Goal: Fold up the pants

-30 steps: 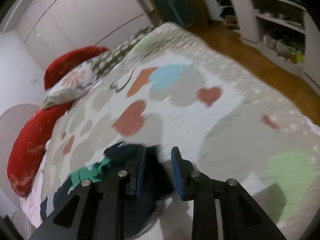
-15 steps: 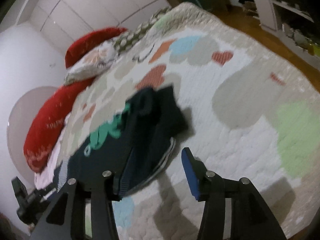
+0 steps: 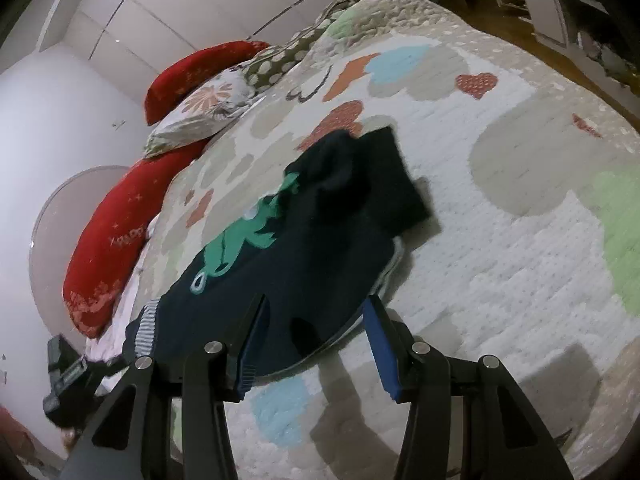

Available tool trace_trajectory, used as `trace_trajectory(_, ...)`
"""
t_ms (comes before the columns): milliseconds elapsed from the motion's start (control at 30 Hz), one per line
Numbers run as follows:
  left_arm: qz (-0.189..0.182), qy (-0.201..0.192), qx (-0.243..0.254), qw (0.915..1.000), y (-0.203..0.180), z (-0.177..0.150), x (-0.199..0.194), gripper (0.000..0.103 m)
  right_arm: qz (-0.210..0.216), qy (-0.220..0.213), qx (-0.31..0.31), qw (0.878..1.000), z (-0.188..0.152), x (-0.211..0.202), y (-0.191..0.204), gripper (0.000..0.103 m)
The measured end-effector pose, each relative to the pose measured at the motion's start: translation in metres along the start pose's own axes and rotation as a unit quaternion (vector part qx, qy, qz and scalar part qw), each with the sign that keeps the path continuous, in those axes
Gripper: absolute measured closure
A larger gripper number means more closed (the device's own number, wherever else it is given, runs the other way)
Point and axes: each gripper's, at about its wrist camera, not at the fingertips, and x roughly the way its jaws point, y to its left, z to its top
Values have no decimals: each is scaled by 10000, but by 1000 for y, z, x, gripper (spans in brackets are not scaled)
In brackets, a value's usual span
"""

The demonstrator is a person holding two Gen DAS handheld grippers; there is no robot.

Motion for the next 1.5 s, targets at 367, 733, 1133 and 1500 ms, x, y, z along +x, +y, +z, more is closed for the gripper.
trace_trajectory(367, -105, -106, -368, 9992, 21, -13, -36, 81, 957, 628, -397, 9926, -20, 16, 44, 51)
trace_trajectory(733, -859, 379, -598, 9938, 9, -23, -11, 65, 1009, 856, -473, 9901, -34, 29, 54, 51)
trace_trajectory(1133, -616, 360, -498, 9962, 0, -9, 0, 97, 1160, 944, -460, 9877, -37, 30, 59, 51)
trace_trajectory(1500, -883, 193, -474, 9948, -6, -4, -11, 97, 2571, 1924, 189, 9469, -52, 72, 74, 40)
